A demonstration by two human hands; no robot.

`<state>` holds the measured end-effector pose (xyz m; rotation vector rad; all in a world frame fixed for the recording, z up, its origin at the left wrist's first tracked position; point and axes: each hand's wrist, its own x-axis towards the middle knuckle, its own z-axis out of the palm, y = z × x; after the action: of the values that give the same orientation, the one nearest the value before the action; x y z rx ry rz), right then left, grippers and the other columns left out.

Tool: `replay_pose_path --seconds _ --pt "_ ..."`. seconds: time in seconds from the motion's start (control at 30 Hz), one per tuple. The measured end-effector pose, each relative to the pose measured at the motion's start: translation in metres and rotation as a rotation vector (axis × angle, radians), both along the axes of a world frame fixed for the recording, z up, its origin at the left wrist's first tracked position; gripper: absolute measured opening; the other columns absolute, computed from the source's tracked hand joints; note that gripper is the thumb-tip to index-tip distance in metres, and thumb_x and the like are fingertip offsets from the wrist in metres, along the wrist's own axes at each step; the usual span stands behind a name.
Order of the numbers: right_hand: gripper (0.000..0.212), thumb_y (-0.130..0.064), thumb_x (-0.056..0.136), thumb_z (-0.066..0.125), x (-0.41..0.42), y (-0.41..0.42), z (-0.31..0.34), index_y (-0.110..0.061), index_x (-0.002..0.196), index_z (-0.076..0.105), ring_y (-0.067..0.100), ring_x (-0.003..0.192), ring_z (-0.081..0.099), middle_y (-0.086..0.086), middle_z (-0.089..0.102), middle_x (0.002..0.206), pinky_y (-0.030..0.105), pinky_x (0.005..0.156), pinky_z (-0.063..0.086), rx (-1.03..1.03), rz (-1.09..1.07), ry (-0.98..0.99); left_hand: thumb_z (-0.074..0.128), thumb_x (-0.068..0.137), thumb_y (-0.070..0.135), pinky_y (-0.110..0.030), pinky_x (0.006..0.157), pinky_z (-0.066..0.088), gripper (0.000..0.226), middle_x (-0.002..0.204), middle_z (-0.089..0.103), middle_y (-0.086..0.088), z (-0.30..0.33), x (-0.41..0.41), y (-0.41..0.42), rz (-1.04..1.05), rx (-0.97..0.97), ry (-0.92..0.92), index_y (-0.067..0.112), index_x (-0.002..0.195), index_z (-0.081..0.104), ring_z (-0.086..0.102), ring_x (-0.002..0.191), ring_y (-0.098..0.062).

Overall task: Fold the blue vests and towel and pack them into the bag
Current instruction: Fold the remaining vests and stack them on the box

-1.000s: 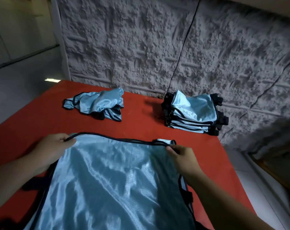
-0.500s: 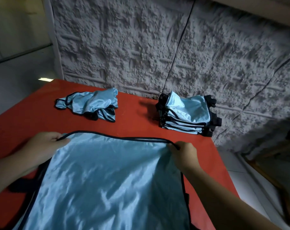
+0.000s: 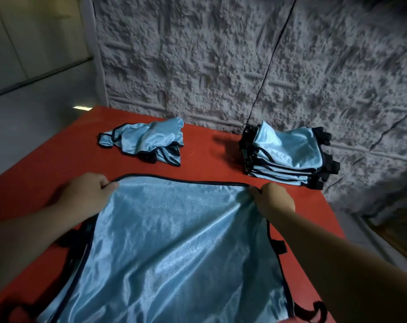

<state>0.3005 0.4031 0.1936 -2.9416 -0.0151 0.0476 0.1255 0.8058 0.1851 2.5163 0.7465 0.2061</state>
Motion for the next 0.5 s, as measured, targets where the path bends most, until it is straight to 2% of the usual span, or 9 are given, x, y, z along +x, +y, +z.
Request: replay_pose_path --seconds 0.07,0.13,0.2,0.27,0.33,0.37,0.43,0.47,0.5 --pt "0.054 -0.060 0.099 0.043 -0.007 0.001 0.000 -0.011 0.083 0.059 0.032 0.075 0.059 0.006 0.060 0.076 0.037 0.067 0.048 -0.037 -0.013 -0.025 0.067 0.092 0.037 -0.032 0.062 0.047 0.024 0.068 0.068 -0.001 0.006 -0.003 -0.003 0.014 0.088 0.015 0.019 0.077 0.064 0.065 0.071 -0.026" --pt "0.046 -0.054 0.100 0.044 -0.016 0.003 0.005 -0.012 0.099 0.062 0.036 0.091 0.060 0.012 0.066 0.095 0.040 0.076 0.049 0.028 0.000 -0.106 0.069 0.089 0.035 -0.040 0.076 0.049 0.017 0.091 0.064 -0.008 0.020 -0.011 -0.019 -0.006 0.244 -0.059 0.020 0.096 0.064 0.061 0.091 -0.035" --pt "0.038 -0.044 0.099 0.054 -0.040 0.010 0.016 -0.012 0.119 0.062 0.036 0.112 0.054 0.015 0.063 0.118 0.042 0.089 0.046 0.133 0.080 -0.220 0.067 0.089 0.037 -0.046 0.082 0.046 0.019 0.101 0.061 -0.006 0.033 -0.030 -0.051 -0.114 0.366 -0.136 0.023 0.102 0.065 0.055 0.099 -0.034" --pt "0.040 -0.038 0.097 0.060 -0.084 0.023 0.027 -0.016 0.131 0.058 0.031 0.121 0.053 0.009 0.060 0.130 0.039 0.100 0.043 0.197 0.301 -0.308 0.058 0.089 0.043 -0.047 0.089 0.046 0.026 0.114 0.062 0.000 0.033 -0.056 -0.096 -0.310 0.397 -0.163 0.027 0.107 0.068 0.057 0.109 -0.028" --pt "0.052 -0.041 0.100 0.054 -0.139 0.039 0.030 -0.023 0.148 0.044 0.019 0.138 0.045 -0.004 0.045 0.153 0.029 0.114 0.035 0.268 0.468 -0.172 0.049 0.090 0.052 -0.049 0.100 0.045 0.044 0.133 0.061 0.001 0.014 -0.078 -0.135 -0.428 0.382 -0.086 0.028 0.124 0.066 0.057 0.124 -0.026" --pt "0.060 -0.047 0.101 0.046 -0.163 0.043 0.025 -0.026 0.156 0.031 0.013 0.148 0.031 -0.010 0.028 0.163 0.026 0.120 0.025 0.248 0.519 -0.046 0.038 0.094 0.056 -0.053 0.108 0.038 0.055 0.147 0.053 0.001 0.002 -0.085 -0.146 -0.438 0.361 -0.012 0.030 0.139 0.056 0.050 0.136 -0.025" --pt "0.078 -0.065 0.094 0.023 -0.187 0.037 0.004 -0.029 0.161 0.006 0.010 0.155 -0.001 -0.013 -0.002 0.168 0.030 0.126 0.004 0.085 0.570 0.133 0.006 0.097 0.064 -0.054 0.122 0.004 0.069 0.168 0.004 0.011 -0.025 -0.092 -0.150 -0.410 0.277 0.113 0.037 0.160 0.007 0.007 0.155 -0.017" --pt "0.083 -0.071 0.091 0.017 -0.188 0.026 -0.006 -0.030 0.161 -0.001 0.011 0.155 -0.012 -0.014 -0.012 0.165 0.032 0.125 -0.003 0.031 0.552 0.169 -0.009 0.093 0.066 -0.050 0.122 -0.009 0.073 0.166 -0.009 0.014 -0.035 -0.093 -0.145 -0.376 0.241 0.143 0.034 0.159 -0.005 -0.008 0.154 -0.011" --pt "0.084 -0.074 0.093 0.014 -0.183 0.014 -0.013 -0.030 0.161 -0.004 0.012 0.154 -0.016 -0.014 -0.016 0.163 0.032 0.124 -0.005 0.015 0.511 0.178 -0.023 0.087 0.068 -0.046 0.122 -0.014 0.084 0.166 -0.008 0.014 -0.043 -0.093 -0.135 -0.347 0.247 0.123 0.030 0.159 -0.003 -0.013 0.153 -0.009"
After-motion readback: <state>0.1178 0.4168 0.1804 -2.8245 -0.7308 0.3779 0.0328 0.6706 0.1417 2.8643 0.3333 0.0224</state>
